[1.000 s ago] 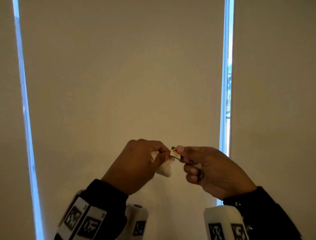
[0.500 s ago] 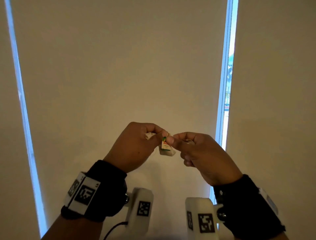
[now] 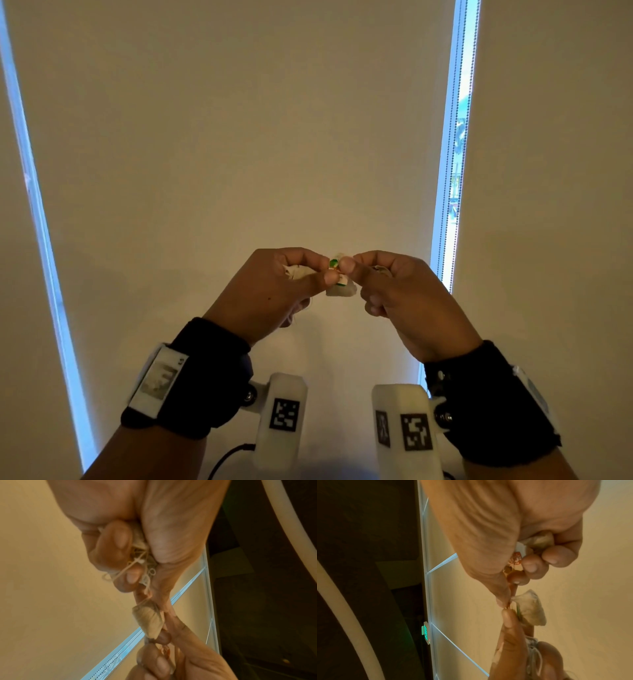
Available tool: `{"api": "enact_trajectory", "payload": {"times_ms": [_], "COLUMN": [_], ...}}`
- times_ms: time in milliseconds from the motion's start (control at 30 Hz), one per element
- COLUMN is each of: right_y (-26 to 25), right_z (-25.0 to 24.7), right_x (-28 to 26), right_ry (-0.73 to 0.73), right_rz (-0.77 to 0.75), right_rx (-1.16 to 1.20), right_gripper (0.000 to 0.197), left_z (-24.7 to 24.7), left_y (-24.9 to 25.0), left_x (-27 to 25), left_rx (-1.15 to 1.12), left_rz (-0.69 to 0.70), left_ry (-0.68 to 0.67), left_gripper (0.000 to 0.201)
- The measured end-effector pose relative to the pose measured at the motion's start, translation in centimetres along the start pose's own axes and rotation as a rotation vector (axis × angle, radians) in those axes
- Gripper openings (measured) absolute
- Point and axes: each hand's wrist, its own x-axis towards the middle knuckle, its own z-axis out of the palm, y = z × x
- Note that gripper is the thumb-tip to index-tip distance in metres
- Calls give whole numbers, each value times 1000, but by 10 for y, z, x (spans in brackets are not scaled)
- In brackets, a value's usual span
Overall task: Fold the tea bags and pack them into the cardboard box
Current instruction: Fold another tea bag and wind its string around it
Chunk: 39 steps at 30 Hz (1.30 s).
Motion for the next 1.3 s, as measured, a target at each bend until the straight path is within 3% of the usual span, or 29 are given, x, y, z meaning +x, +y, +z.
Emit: {"api": "enact_trajectory", "payload": {"times_ms": [333, 467, 567, 767, 967, 1167, 1300], "right_y": [3, 0, 1, 3, 8, 12, 11], "right_z": [7, 3, 4, 11, 10, 10, 14], "right_x": [-4, 0, 2, 2, 3, 1, 0], "right_ry": [-73, -66, -31, 23, -71, -119, -91], "right_rz": [-56, 52, 112, 114, 163, 44, -26], "right_rx": [179, 561, 666, 534, 543, 221, 186], "right_gripper": [8, 38, 33, 28, 33, 18, 27], "left_z": [0, -6, -10, -10, -11, -10, -7], "left_y": [-7, -8, -9, -11, -10, -8, -8], "left_x": [-5, -6, -7, -10, -12, -12, -12], "left_rx": [-103, -141, -173, -156, -144, -75, -69], "left_rz": [8, -3, -18, -30, -45, -25, -11], "left_ry": [40, 77, 68, 26, 12, 12, 74], "left_gripper": [12, 12, 12, 19, 14, 12, 13]}}
